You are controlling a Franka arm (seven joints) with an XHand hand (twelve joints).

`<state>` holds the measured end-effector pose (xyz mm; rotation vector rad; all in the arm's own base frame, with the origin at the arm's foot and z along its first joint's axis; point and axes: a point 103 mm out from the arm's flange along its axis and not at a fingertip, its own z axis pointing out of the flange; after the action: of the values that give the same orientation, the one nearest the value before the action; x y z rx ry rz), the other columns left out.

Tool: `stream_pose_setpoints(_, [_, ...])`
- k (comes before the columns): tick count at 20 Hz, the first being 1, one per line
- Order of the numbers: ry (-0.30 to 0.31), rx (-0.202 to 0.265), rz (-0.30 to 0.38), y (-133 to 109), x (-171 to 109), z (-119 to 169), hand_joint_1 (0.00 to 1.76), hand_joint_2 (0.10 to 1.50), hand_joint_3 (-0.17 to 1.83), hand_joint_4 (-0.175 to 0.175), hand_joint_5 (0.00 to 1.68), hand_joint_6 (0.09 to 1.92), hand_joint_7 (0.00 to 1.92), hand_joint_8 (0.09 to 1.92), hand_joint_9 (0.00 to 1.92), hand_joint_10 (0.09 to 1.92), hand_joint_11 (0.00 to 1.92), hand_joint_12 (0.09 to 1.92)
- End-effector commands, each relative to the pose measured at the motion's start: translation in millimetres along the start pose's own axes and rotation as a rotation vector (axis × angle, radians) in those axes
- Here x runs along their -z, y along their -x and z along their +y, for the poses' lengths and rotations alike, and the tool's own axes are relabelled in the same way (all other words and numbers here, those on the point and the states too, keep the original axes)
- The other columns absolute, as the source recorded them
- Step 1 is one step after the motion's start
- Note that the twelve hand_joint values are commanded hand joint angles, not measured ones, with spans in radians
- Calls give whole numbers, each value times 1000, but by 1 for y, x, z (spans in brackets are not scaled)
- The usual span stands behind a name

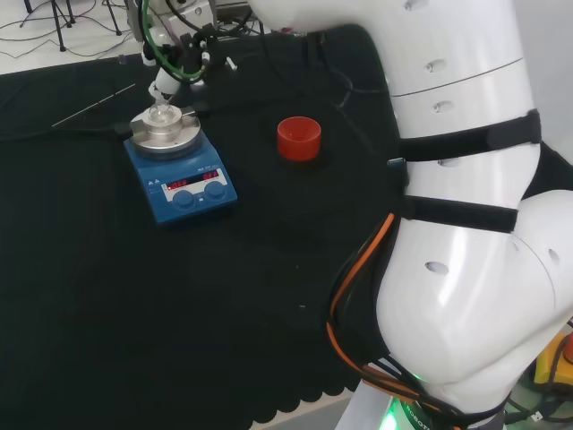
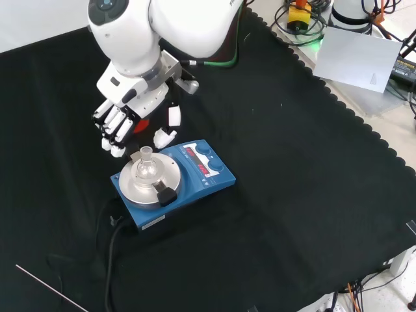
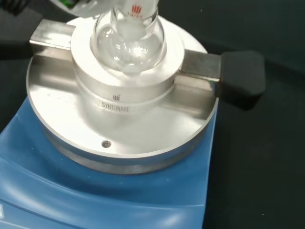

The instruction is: Turn on the heater.

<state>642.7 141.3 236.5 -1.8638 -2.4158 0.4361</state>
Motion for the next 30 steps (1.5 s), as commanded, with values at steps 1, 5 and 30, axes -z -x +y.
stream_pose_setpoints(1, [22,-20,4,10,16,-21,801,627,714,-35,306,233,194,707,337,758,0,1370])
stream_pose_setpoints(5, [33,-37,11,18,24,-40,801,629,713,-34,305,226,192,706,335,758,0,1367])
stream_pose_setpoints(30, [-102,-174,74,70,-27,-200,1026,697,733,-40,339,87,1028,829,1035,569,812,1203])
